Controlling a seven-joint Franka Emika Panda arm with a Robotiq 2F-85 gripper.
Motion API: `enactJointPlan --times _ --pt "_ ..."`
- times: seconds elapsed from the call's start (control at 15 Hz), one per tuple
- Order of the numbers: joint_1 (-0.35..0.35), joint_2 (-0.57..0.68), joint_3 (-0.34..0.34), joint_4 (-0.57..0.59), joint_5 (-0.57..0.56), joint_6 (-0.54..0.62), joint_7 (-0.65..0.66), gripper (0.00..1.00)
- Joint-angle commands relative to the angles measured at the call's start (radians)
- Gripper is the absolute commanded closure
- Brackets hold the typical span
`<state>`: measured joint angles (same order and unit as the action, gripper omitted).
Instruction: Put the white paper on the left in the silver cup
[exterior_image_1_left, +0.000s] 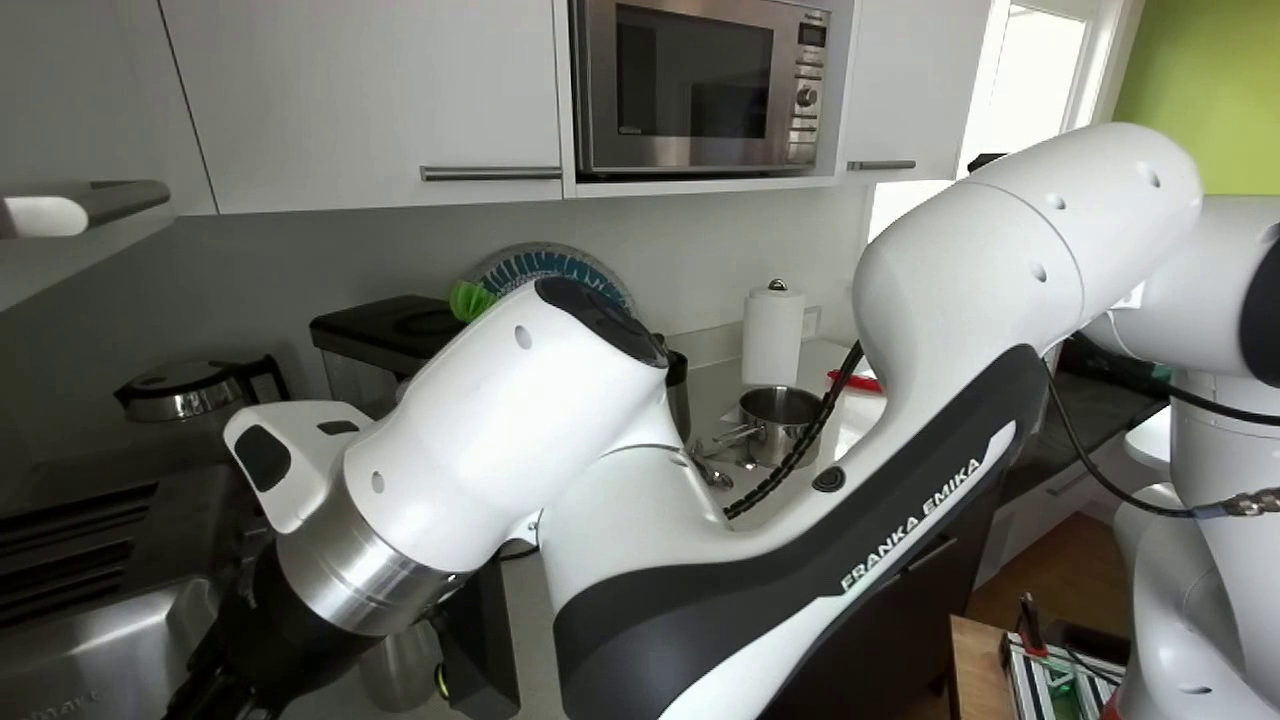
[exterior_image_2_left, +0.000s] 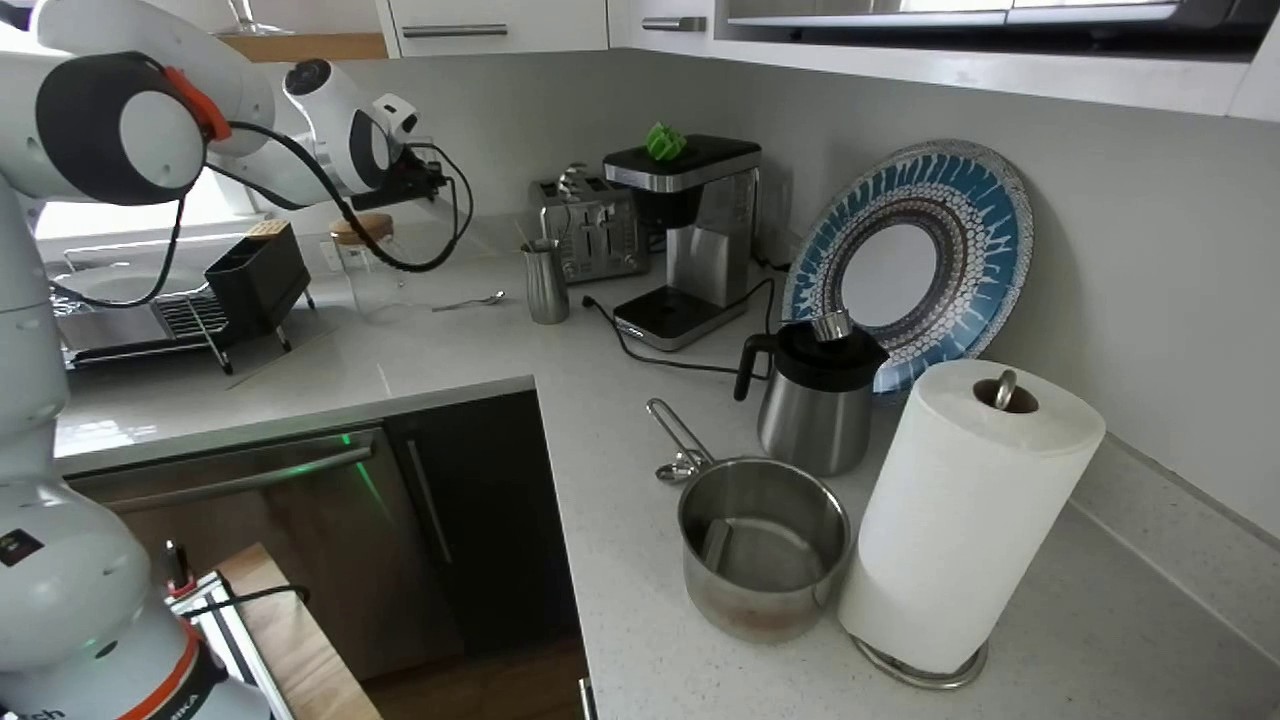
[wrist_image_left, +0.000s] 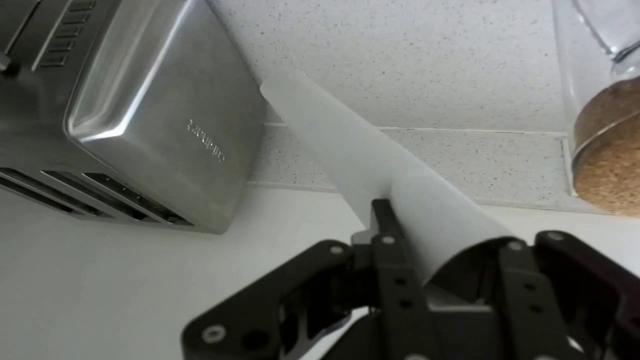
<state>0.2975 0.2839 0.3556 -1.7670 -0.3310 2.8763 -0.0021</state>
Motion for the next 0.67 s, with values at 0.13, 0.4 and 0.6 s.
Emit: enactJointPlan --times 0.13,0.4,0.6 --pt "0.037 -0.026 -0.035 -0.01 0.075 0.056 0.001 0.99" --pt "0.021 -0.015 -0.029 0.01 0.016 0.046 0.042 0.96" --pt "0.021 -0.031 -0.007 0.008 0.12 -0.007 -0.044 0.99"
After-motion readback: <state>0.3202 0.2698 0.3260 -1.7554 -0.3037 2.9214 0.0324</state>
